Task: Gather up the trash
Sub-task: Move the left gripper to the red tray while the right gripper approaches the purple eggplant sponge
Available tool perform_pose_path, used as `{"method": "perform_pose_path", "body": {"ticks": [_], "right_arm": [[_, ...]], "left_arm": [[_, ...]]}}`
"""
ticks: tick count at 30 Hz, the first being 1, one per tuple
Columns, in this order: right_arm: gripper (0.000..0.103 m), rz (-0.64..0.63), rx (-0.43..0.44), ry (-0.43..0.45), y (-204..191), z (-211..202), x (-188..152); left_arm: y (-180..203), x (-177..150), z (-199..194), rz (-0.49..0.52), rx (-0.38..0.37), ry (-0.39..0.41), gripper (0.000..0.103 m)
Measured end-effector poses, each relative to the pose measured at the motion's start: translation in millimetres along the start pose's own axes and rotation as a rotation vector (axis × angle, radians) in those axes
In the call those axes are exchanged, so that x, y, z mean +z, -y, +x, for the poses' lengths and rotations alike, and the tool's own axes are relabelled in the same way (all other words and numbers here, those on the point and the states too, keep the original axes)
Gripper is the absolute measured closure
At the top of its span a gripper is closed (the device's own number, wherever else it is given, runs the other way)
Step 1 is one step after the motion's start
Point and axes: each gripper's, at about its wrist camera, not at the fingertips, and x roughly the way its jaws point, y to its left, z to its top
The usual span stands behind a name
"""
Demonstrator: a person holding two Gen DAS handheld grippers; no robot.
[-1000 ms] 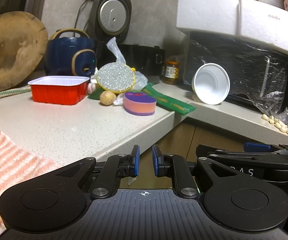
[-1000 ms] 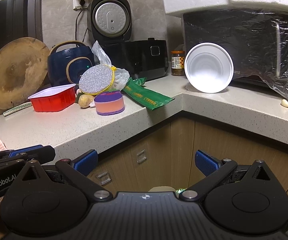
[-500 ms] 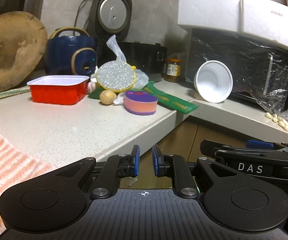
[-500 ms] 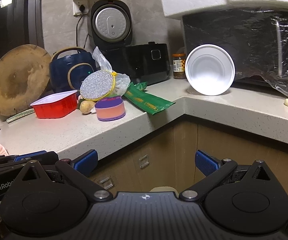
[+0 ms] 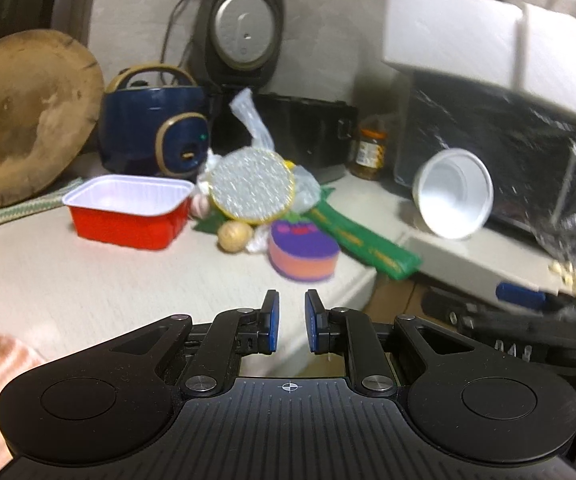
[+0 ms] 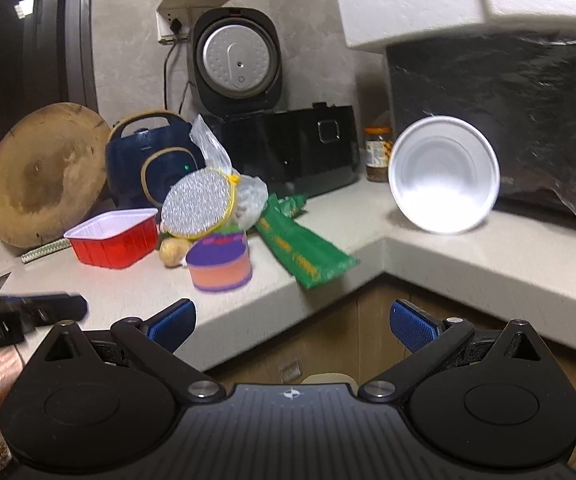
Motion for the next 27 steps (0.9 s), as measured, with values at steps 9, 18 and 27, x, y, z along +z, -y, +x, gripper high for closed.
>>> {"method": "perform_pose_path", "body": {"ticks": [9,18,27], "right_arm": [[0.0,-0.098,-0.012,0.014,46.4,44.7,31.6],[0.0,0.061,0.014,-0.075,84.0,83.6,63.2],[0.0,0.017,0.226,-0.134,7.4,128.0,74.3]], "left_arm": [[-42.2,39.9,43.1,-0.152,-0.085,-0.048,0.085],[-161.6,64.2,74.5,-0.612,0.123,-0.032,0.085],[-218.4,71.8,118.2,-0.756,0.196,-0.09,0.085]]}}
